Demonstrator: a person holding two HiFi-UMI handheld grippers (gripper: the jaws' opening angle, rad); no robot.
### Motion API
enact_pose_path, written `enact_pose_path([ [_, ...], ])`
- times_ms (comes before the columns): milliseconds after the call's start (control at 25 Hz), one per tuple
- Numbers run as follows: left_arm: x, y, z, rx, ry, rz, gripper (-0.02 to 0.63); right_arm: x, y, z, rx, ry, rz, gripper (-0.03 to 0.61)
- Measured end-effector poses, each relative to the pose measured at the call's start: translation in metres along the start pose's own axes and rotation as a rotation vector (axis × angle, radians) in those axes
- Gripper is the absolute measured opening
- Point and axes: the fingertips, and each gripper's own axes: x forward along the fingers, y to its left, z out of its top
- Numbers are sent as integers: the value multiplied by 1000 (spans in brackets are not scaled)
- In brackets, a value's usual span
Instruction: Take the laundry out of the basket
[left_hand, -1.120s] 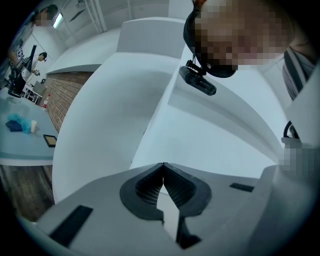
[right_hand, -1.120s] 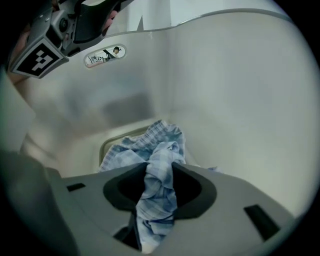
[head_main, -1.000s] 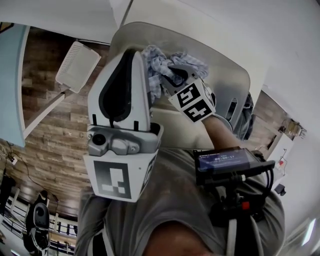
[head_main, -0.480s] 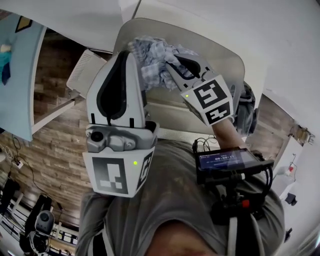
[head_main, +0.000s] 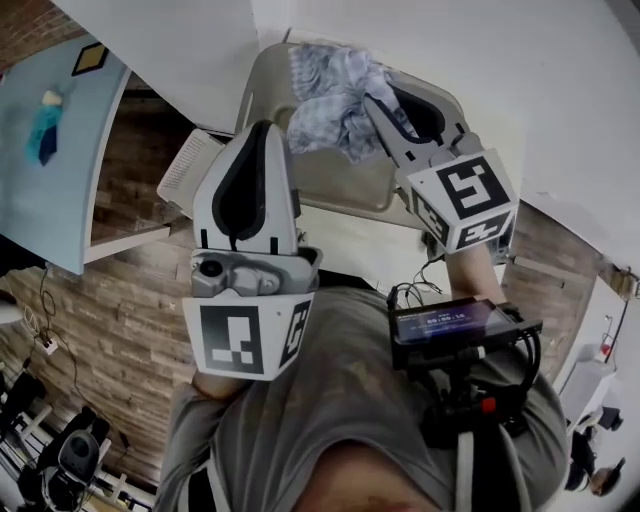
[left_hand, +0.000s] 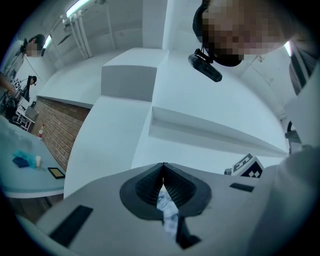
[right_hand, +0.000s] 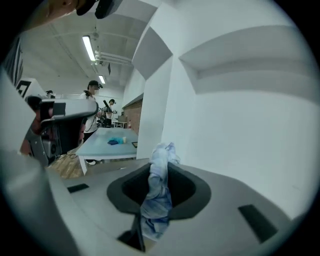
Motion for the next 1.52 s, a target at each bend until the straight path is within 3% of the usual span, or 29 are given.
enact_pose_path([
  [360, -2, -14, 8, 0, -35, -45, 9, -38, -36, 70, -69, -142, -93, 91],
  [480, -17, -5, 11, -2, -45, -74, 9, -52, -26, 87, -86, -179, -149, 90],
  [560, -31, 41, 3, -37, -36, -52, 9, -21, 2, 96, -109, -156, -148, 89],
  [720, -57, 169, -29, -233, 27, 150, 9, 94, 73, 112, -197, 26, -2, 89],
  [840, -59, 210, -37, -258, 46, 153, 9, 115, 85, 121, -197, 31, -35, 89],
  [1000, -56, 181, -37, -234, 44, 119, 9, 66, 71, 119, -190, -25, -86, 89],
  [1160, -47, 146, -46, -192, 43, 98, 9, 27, 57, 88, -145, -58, -85, 89],
  [1520, -20, 92, -28, -192, 85, 114, 9, -10, 38, 53, -104, 14, -8, 89],
])
